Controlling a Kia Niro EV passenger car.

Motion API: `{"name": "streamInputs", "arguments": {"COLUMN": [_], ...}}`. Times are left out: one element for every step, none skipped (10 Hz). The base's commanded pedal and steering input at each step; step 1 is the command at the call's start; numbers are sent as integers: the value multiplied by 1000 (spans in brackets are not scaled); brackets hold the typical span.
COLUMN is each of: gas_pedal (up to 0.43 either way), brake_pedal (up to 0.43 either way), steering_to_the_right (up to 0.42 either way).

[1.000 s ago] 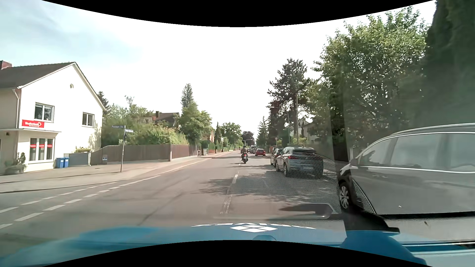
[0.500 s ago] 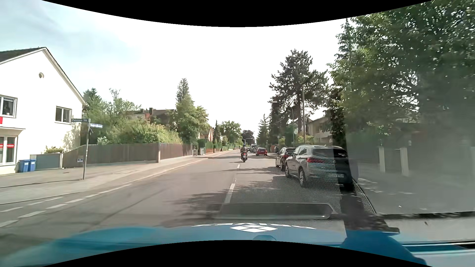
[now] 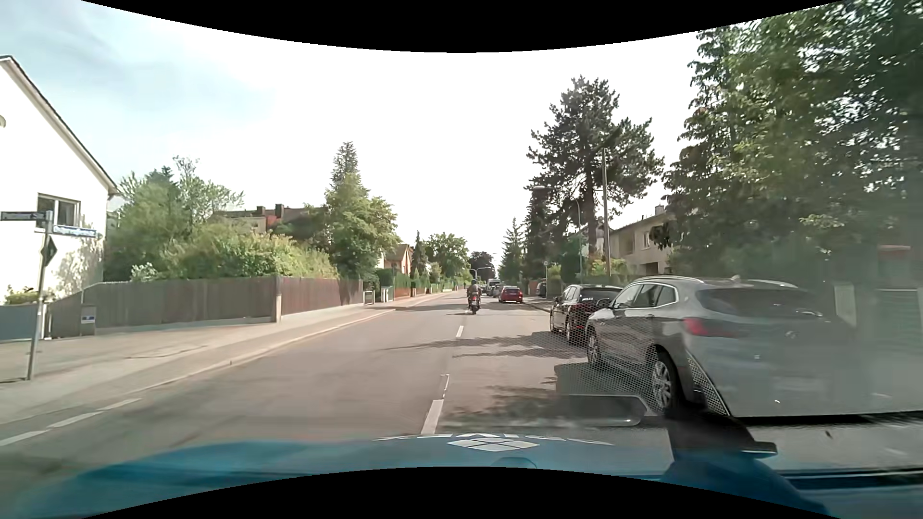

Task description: Follow the waypoints while adhering to traffic rules and regulations

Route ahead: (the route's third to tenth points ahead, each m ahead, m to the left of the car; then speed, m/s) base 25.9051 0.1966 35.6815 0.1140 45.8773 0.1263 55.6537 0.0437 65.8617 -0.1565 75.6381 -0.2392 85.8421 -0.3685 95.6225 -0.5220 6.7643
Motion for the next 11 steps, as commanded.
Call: {"name": "streamInputs", "arguments": {"gas_pedal": [0, 0, 0, 0, 0, 0, 0, 0, 0, 0, 8], "brake_pedal": [0, 0, 0, 0, 0, 0, 0, 0, 0, 0, 0], "steering_to_the_right": [-1, -1, -1, -1, 0, -1, 0, -1, 0, 0, -1]}}
